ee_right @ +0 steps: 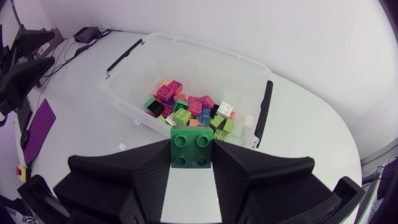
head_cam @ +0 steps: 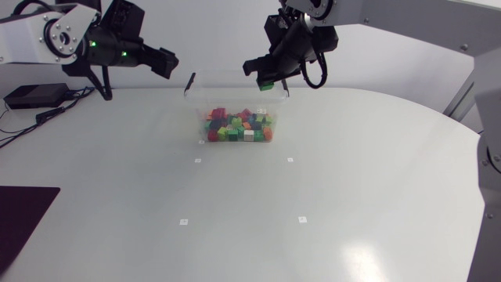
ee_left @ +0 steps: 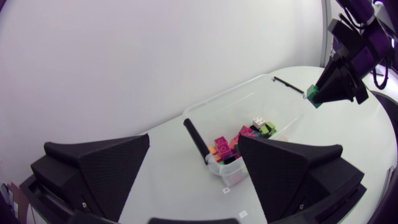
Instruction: Place the duplo bricks in the container
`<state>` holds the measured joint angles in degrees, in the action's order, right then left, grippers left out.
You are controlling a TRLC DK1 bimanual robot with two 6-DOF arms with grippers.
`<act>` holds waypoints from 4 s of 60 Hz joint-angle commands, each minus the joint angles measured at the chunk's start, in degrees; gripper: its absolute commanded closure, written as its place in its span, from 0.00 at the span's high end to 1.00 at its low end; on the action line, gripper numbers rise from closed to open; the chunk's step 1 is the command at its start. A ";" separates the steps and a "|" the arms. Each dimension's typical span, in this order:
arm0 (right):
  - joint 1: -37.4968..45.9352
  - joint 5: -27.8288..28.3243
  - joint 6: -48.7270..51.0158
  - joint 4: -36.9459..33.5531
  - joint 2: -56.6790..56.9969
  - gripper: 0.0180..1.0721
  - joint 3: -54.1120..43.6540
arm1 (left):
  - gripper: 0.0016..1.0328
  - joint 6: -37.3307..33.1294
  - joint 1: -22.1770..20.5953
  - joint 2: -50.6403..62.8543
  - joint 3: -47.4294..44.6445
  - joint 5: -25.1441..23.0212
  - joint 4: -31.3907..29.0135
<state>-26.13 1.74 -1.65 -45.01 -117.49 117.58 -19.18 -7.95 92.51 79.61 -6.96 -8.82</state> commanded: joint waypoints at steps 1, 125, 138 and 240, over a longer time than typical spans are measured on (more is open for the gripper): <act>0.20 0.02 -0.20 -0.34 -2.57 0.32 3.09 | 0.96 1.51 1.53 -4.09 -5.35 -0.07 2.05; 2.40 -15.10 4.29 23.57 27.05 0.95 -37.42 | 0.96 3.97 6.10 -68.52 -63.62 8.54 23.94; 3.01 -16.59 5.52 30.25 35.75 0.95 -49.02 | 0.96 4.24 6.10 -72.21 -66.43 8.72 24.38; 19.41 -16.85 14.36 52.29 91.51 0.95 -103.51 | 0.96 7.51 9.06 -89.87 -79.85 9.12 23.77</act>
<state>-7.49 -15.70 12.47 6.48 -28.16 16.21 -13.85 0.71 3.22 0.99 2.02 15.64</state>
